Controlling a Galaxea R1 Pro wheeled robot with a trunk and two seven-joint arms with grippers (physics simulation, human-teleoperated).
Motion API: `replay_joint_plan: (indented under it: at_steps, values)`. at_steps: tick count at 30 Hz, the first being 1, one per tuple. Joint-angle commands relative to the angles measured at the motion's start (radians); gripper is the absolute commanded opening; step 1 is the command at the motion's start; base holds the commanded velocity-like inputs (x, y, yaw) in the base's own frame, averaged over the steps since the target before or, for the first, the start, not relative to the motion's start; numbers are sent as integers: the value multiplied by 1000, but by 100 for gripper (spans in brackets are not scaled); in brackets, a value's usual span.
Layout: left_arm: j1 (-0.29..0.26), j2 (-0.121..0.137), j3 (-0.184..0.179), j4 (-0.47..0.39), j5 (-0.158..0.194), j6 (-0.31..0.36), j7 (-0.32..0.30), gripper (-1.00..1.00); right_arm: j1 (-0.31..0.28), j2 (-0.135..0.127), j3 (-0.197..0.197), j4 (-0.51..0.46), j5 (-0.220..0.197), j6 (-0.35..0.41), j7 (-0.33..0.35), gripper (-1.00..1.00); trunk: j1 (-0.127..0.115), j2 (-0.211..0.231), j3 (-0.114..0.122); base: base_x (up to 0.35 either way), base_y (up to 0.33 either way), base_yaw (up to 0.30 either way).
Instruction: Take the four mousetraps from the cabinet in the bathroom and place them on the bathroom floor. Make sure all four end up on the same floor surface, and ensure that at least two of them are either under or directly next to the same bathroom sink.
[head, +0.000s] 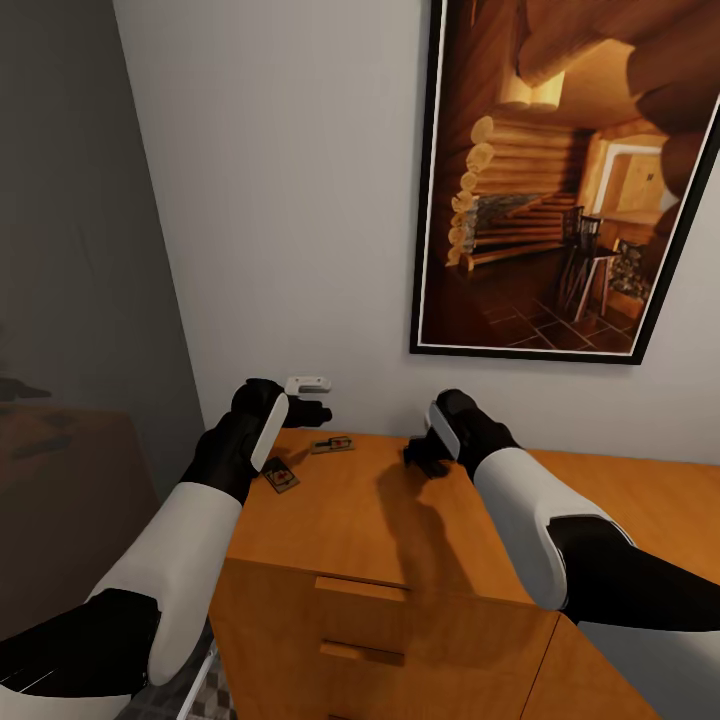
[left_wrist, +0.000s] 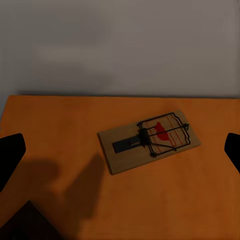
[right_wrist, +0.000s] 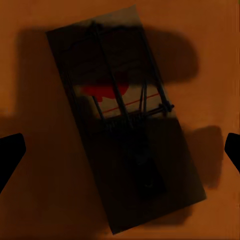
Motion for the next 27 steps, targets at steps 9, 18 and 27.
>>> replay_joint_plan:
  at_steps: [9,18,27]
  values:
    - [-1,0,-1,0,10,4,7,100,-1,1,-4,72,3,4,-2,100,0,-1,-1,0,0,0]
    - [-1,0,-1,0,10,4,7,100,-1,1,-4,86,3,4,0,-100,0,-1,-1,0,0,0]
    - [-1,0,-1,0,10,4,7,100,-1,-3,-2,91,1,4,3,-100,0,-1,-1,0,0,0]
